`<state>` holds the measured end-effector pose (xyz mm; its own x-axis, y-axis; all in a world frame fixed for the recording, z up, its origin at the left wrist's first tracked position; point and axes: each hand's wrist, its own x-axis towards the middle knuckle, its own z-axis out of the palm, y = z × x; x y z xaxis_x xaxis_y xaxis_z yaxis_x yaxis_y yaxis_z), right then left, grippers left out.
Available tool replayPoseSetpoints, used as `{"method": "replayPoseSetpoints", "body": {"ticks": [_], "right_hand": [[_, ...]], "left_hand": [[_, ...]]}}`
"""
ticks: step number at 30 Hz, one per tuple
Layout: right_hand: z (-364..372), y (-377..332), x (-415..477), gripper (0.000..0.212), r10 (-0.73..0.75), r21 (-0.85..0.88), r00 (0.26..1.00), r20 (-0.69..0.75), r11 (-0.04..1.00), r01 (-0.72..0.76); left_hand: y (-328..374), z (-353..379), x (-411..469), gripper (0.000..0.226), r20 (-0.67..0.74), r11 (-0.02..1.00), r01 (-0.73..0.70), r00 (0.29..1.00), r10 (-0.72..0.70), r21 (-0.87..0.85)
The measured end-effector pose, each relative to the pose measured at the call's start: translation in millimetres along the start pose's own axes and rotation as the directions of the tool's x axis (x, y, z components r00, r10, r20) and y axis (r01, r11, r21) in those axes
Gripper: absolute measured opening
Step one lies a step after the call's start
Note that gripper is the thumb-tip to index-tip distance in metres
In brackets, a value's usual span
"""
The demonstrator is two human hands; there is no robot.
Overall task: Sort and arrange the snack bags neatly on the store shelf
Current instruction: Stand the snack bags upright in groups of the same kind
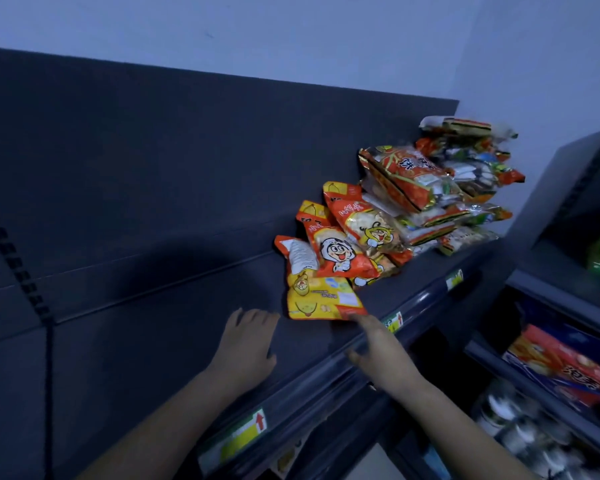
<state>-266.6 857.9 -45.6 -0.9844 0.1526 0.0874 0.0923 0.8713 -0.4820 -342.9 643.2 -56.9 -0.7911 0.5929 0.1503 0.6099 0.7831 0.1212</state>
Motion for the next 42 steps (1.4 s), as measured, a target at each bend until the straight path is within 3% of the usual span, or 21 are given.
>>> {"method": "replayPoseSetpoints", "body": {"ticks": [6,11,15,20,24,28,31,33,35,37,39,40,42], "right_hand": [[7,25,44,0.062,-0.027,0.002,0.999,0.026,1.0,0.027],[23,37,82,0.072,-0.082,-0.084,0.996,0.042,0.993,0.085],[31,45,104,0.08,-0.157,-0.211,0.984,0.085,0.962,0.172],[37,62,114,0.086,-0.362,-0.371,0.931,0.054,0.858,0.355],[28,68,120,0.069,-0.484,-0.349,0.873,-0.06,0.83,0.436],[16,79,125,0.032,-0.621,-0.194,0.744,-0.245,0.783,0.59],[1,66,122,0.019,-0.587,0.033,0.693,-0.418,0.753,0.657],[-5,47,119,0.023,-0.471,0.273,0.734,-0.49,0.716,0.642],[-6,30,117,0.035,-0.36,0.537,0.814,-0.457,0.618,0.574],[-2,13,119,0.05,-0.318,0.702,0.895,-0.314,0.557,0.444],[11,0,126,0.061,-0.37,0.771,0.929,-0.022,0.586,0.251],[21,-7,128,0.06,-0.419,0.778,0.898,0.137,0.607,0.165],[46,-21,127,0.049,-0.481,0.784,0.801,0.356,0.62,0.024]], "left_hand": [[-9,33,45,0.072,-0.045,0.999,0.025,0.999,-0.026,-0.034],[-26,54,96,0.089,-0.193,0.995,-0.098,0.976,0.098,0.012],[-40,67,136,0.086,-0.209,0.981,-0.195,0.958,0.196,0.026],[-49,80,171,0.076,-0.254,0.924,-0.37,0.889,0.381,0.092],[-52,82,181,0.047,-0.292,0.876,-0.444,0.827,0.481,0.186],[-58,69,177,0.043,-0.304,0.864,-0.461,0.809,0.502,0.202],[-59,49,151,0.04,-0.298,0.904,-0.427,0.859,0.417,0.033],[-59,32,123,0.042,-0.343,0.91,-0.381,0.886,0.311,-0.161],[-54,13,92,0.04,-0.418,0.854,-0.308,0.901,0.12,-0.419],[-43,-10,62,0.034,-0.425,0.663,-0.211,0.888,-0.178,-0.718],[-35,-26,43,0.045,-0.315,0.364,-0.15,0.835,-0.451,-0.919],[-33,-28,35,0.051,-0.242,0.254,-0.121,0.814,-0.528,-0.96],[-27,-31,22,0.05,-0.149,0.125,-0.09,0.773,-0.616,-0.988]]}}
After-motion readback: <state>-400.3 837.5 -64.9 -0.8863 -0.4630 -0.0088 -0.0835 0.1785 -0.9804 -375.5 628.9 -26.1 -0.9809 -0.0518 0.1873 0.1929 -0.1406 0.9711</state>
